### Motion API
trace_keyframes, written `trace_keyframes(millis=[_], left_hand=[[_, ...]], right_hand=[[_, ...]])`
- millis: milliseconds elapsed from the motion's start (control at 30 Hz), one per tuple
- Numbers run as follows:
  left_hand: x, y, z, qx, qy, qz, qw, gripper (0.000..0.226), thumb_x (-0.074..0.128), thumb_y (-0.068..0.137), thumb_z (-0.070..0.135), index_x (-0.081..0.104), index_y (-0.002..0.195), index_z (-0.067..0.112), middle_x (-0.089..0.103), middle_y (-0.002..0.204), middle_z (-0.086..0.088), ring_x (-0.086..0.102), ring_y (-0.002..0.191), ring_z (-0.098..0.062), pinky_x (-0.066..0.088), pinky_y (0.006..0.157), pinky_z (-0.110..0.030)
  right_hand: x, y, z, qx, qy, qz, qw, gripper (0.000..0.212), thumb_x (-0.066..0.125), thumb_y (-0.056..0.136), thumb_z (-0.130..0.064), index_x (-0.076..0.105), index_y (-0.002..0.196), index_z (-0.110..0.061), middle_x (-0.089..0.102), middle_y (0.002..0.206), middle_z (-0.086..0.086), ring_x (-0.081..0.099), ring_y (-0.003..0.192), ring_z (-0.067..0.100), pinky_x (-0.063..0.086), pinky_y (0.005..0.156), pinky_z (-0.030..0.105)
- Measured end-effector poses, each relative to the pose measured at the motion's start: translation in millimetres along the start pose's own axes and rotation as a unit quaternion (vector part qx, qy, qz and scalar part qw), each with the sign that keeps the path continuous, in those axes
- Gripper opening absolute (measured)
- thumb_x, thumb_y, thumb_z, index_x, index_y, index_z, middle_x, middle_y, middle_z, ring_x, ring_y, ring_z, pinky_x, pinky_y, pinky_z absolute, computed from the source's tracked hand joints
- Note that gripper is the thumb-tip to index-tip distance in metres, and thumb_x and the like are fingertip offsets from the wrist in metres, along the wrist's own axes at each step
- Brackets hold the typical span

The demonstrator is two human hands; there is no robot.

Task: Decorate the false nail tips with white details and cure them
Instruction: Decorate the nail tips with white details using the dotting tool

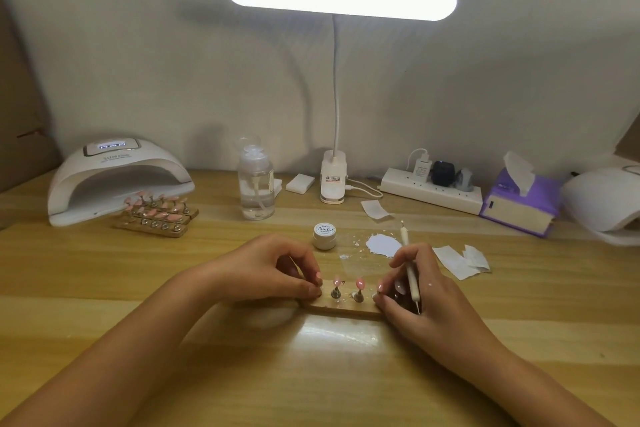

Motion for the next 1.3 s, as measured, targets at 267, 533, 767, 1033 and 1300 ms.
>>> trace_keyframes(millis=[267,533,767,1033,1300], left_hand=[[0.7,-0.3,1.8,0.0,-0.013,-0.002,1.0,0.015,0.079,0.083,0.023,0.074,0.086,0.037,0.073,0.086,0.018,0.067,0.078,-0.002,0.05,0.072,-0.015],[2.0,1.1,-0.9,0.003,-0.023,0.015,1.0,0.012,0.079,0.082,0.025,0.075,0.087,0.035,0.074,0.089,0.015,0.068,0.08,-0.003,0.05,0.073,-0.017],[-1.2,0.4,-3.6,-0.016,-0.043,-0.019,0.999,0.02,0.08,0.081,0.017,0.074,0.093,0.032,0.076,0.095,0.011,0.069,0.088,-0.006,0.053,0.083,-0.022],[10.2,2.2,-0.8,-0.029,0.083,0.001,0.996,0.046,0.084,0.068,0.052,0.059,0.107,0.049,0.057,0.103,0.026,0.054,0.093,0.01,0.045,0.072,-0.009],[-1.4,-1.4,-1.8,-0.037,0.122,-0.006,0.992,0.038,0.082,0.07,0.051,0.063,0.102,0.05,0.054,0.104,0.028,0.053,0.094,0.008,0.05,0.085,-0.017]], right_hand=[[0.9,-0.7,0.3,0.0,0.01,0.004,1.0,0.042,0.074,0.087,-0.016,0.039,0.106,-0.031,0.064,0.088,-0.018,0.06,0.087,0.008,0.048,0.073,0.02],[1.0,-0.7,-0.5,0.003,0.014,0.001,1.0,0.042,0.074,0.087,-0.016,0.039,0.104,-0.03,0.063,0.09,-0.021,0.06,0.087,0.009,0.048,0.074,0.021],[0.3,0.0,-0.8,0.004,0.011,0.002,1.0,0.042,0.074,0.087,-0.017,0.039,0.104,-0.032,0.062,0.091,-0.023,0.06,0.088,0.009,0.047,0.074,0.021],[-2.4,-2.2,-5.9,0.012,0.023,0.004,1.0,0.048,0.075,0.085,-0.016,0.039,0.112,-0.032,0.063,0.094,-0.019,0.062,0.093,0.007,0.054,0.078,0.029],[-11.3,-5.0,-7.1,0.01,0.118,0.142,0.983,0.037,0.063,0.093,-0.005,0.053,0.122,-0.025,0.075,0.096,-0.011,0.067,0.102,0.004,0.056,0.083,0.031]])
Point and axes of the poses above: each hand's wrist, its own y-axis towards the middle knuckle, its own x-axis out of the palm, z = x × y, the point moved 1 cm from there along y, towards the middle knuckle
